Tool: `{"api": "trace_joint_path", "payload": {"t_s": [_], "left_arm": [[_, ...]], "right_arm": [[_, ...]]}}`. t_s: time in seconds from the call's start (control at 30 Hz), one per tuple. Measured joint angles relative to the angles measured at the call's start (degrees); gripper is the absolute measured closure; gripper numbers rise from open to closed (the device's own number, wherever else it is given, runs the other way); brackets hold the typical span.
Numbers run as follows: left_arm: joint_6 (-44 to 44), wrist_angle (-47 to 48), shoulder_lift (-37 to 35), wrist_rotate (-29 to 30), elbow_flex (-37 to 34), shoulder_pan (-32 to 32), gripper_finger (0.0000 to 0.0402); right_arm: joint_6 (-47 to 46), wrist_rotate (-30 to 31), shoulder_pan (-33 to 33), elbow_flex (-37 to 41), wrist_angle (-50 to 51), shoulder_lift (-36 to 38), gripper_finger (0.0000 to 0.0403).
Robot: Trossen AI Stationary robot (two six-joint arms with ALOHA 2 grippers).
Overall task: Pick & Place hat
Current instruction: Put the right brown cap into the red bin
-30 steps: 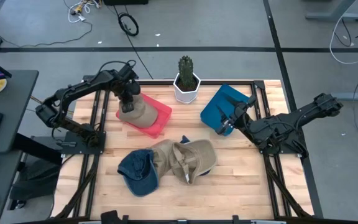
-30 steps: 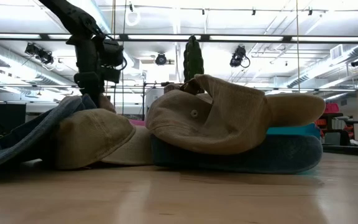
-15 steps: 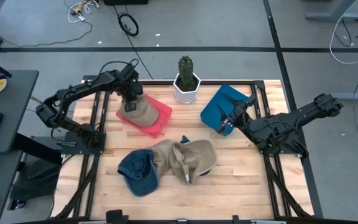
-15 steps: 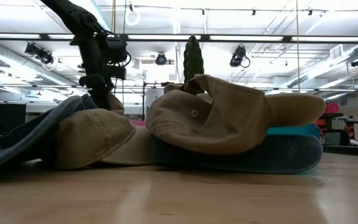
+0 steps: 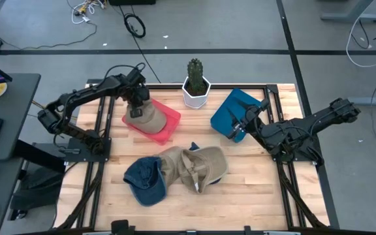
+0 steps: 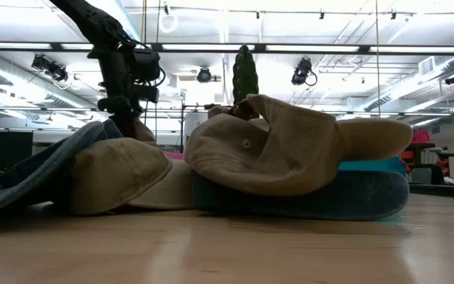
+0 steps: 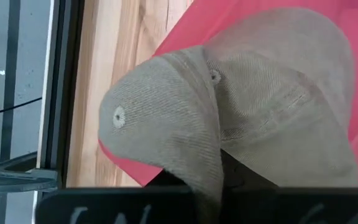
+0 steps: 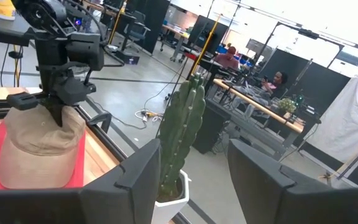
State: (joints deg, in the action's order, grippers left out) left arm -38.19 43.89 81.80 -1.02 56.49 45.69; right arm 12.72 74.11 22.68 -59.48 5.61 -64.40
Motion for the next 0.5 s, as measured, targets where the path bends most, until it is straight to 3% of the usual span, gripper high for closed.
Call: {"api": "trace_joint_path", "payload": {"t_s": [0.3,0.5], "left_arm": [[-0.48,-0.63,0.00,2.83,-2.55,-0.01,0.0393],[0.28,-4.04,0.00,4.66,-2.56,0.00,0.0363]], "right_arm": [[0.01,0.00,0.00,0.00,0.00,0.00,0.0213],[0.01,0.00,0.00,0.00,0.00,0.00,0.0213]]}}
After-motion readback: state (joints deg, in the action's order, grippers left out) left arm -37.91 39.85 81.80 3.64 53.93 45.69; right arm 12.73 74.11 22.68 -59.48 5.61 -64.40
